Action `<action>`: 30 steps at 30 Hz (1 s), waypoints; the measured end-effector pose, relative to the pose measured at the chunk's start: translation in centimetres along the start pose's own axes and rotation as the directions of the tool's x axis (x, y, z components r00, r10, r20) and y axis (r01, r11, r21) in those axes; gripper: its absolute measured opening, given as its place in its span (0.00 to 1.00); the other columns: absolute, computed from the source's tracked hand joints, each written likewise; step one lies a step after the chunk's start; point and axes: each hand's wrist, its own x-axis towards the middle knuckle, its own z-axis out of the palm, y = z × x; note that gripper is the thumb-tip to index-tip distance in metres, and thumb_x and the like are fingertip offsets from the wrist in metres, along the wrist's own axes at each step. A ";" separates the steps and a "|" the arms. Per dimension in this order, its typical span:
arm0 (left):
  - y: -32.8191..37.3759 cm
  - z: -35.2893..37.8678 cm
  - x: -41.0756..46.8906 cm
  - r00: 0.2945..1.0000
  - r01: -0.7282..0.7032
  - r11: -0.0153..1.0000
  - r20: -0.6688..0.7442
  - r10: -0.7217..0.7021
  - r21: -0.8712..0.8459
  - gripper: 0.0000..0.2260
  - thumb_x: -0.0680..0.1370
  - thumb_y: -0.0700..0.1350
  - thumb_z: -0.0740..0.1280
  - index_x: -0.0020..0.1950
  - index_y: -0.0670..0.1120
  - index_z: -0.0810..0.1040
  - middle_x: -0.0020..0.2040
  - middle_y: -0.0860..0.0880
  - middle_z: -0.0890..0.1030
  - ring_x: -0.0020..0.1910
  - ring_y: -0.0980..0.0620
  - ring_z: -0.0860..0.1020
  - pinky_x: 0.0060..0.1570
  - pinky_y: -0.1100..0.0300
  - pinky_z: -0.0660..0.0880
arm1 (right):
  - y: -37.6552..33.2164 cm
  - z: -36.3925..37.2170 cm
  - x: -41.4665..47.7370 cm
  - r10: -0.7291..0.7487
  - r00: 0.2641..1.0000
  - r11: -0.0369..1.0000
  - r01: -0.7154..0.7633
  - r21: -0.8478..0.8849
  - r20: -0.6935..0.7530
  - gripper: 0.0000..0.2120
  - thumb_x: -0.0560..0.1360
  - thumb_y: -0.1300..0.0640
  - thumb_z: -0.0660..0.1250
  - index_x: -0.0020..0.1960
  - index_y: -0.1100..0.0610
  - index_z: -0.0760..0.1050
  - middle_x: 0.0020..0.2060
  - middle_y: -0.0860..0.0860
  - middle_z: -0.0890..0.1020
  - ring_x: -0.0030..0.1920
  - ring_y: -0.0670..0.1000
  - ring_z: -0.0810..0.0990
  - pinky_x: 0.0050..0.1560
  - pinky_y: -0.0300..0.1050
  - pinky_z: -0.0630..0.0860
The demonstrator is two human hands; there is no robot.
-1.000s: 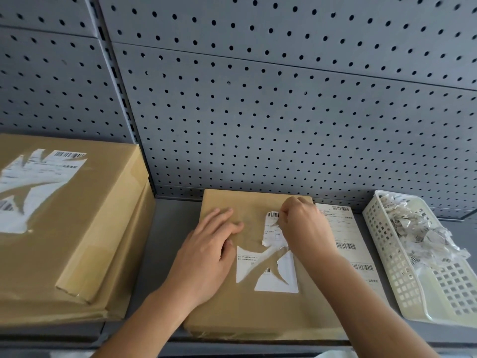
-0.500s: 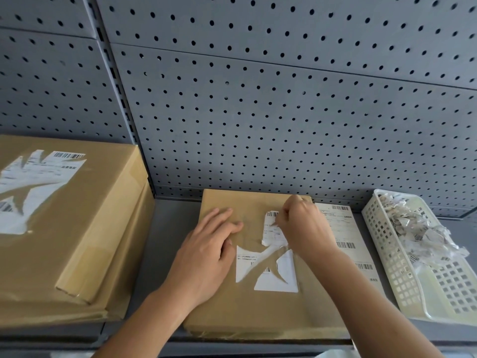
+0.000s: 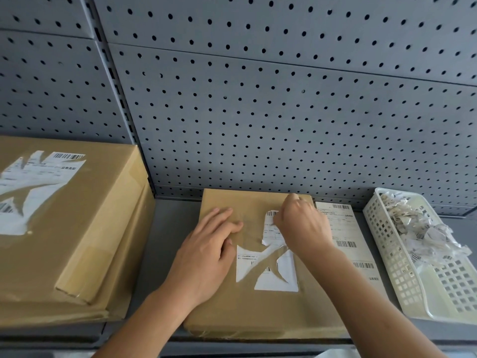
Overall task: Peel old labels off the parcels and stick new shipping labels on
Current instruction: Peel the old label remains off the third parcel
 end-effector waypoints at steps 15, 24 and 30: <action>0.1 0.0 0.0 1.000 0.005 1.000 -0.001 -0.005 0.002 0.17 0.84 0.47 0.56 0.70 0.59 0.72 0.78 0.67 0.57 0.78 0.69 0.45 0.76 0.51 0.62 | 1.6 0.3 -1.8 0.033 0.991 0.887 0.032 0.460 -0.133 0.11 0.78 0.61 0.61 0.42 0.55 0.80 0.44 0.46 0.82 0.45 0.50 0.78 0.46 0.48 0.77; 0.3 -0.2 0.0 1.000 0.006 1.000 0.008 -0.006 0.012 0.17 0.84 0.47 0.57 0.71 0.59 0.71 0.78 0.68 0.56 0.77 0.70 0.44 0.76 0.54 0.60 | 1.5 0.5 -1.4 0.051 0.999 0.840 -0.039 0.542 -0.009 0.12 0.80 0.59 0.61 0.45 0.51 0.82 0.46 0.40 0.82 0.49 0.48 0.78 0.50 0.44 0.74; 0.2 -0.2 0.0 1.000 0.000 1.000 0.003 0.000 0.012 0.16 0.84 0.46 0.57 0.71 0.59 0.72 0.78 0.67 0.57 0.77 0.70 0.44 0.75 0.57 0.59 | 1.5 0.6 -1.9 0.096 0.990 0.817 -0.019 0.576 -0.104 0.10 0.80 0.61 0.61 0.45 0.53 0.79 0.43 0.41 0.81 0.43 0.44 0.77 0.39 0.27 0.67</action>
